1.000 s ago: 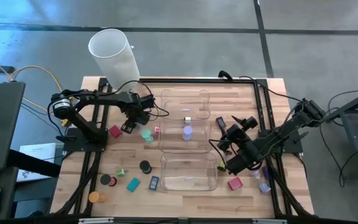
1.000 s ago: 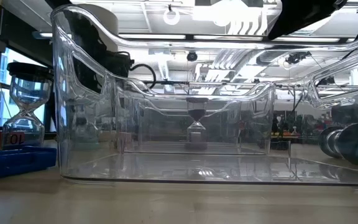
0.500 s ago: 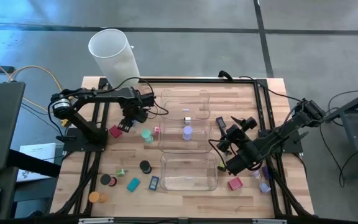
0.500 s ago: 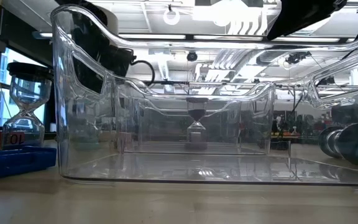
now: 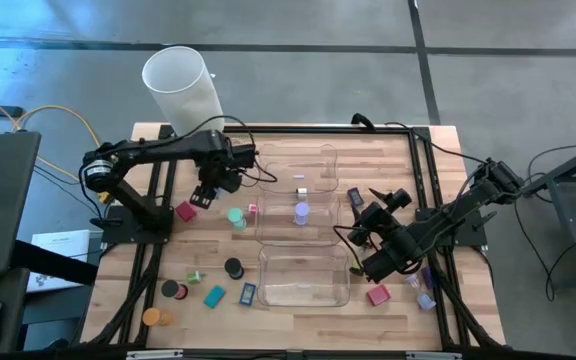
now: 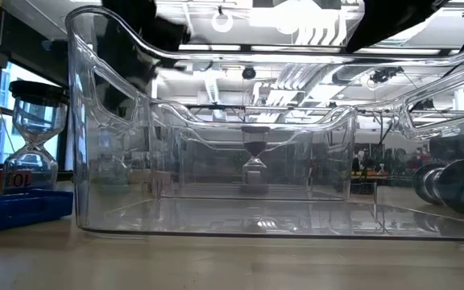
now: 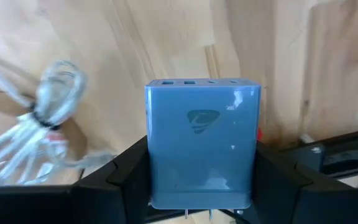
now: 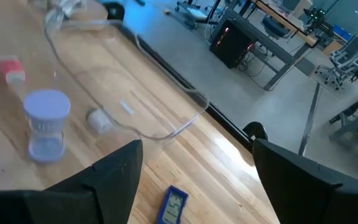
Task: Pick & Place Office items
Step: Put the purple charger adapter into the left transparent bin
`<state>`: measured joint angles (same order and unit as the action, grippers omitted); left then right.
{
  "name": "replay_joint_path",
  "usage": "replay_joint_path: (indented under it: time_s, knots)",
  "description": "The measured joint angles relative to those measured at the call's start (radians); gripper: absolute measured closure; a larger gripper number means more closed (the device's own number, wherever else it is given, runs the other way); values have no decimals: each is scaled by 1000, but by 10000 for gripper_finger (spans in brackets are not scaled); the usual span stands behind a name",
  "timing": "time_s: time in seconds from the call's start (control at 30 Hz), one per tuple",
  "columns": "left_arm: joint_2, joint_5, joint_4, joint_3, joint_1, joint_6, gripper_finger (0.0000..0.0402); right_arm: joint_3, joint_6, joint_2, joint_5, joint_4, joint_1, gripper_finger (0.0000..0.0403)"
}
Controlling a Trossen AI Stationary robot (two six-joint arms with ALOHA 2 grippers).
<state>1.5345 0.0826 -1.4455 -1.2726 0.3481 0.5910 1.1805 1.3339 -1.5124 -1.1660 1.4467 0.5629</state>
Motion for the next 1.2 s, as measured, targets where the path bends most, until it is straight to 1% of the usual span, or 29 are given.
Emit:
replay_joint_path:
  time_s: [0.17,0.27,0.3,0.33,0.4,0.43,0.53,0.6,0.67,0.73,0.87,0.93,1.0,1.1,1.2]
  knots:
    - [0,6,-87,-168,-61,-50,201,0,1,0,13,-4,0,109]
    - [-1,48,-109,-255,-107,-76,201,0,-11,0,16,-43,-4,109]
    - [-1,65,-115,-279,-123,-81,201,0,-22,0,31,-62,-8,109]
    - [-1,84,-114,-299,-140,-85,201,0,-45,0,69,-87,-13,109]
    - [-1,154,-108,-334,-177,-96,201,0,-143,0,162,-164,-33,109]
    - [-1,197,-109,-345,-198,-100,201,0,-194,0,180,-210,-45,109]
    - [-2,337,-85,-356,-260,-103,201,0,-273,0,111,-356,-55,109]
    - [-2,433,-65,-356,-293,-110,201,0,-375,8,110,-478,-60,109]
    - [-2,504,-37,-356,-317,-110,201,0,-481,19,127,-605,-64,109]
    - [-2,534,-1,-356,-333,-96,201,0,-597,38,172,-733,-69,109]
    - [-11,523,80,-356,-357,-56,191,0,-789,62,262,-998,-78,109]
    - [-14,521,113,-356,-364,-44,192,0,-850,74,333,-1108,-95,109]
    - [-15,520,131,-356,-365,-29,195,1,-883,78,419,-1213,-126,109]
    - [-18,554,183,-356,-365,4,196,1,-890,77,544,-1319,-183,109]
    - [-24,587,253,-356,-376,29,196,1,-884,62,622,-1394,-248,109]
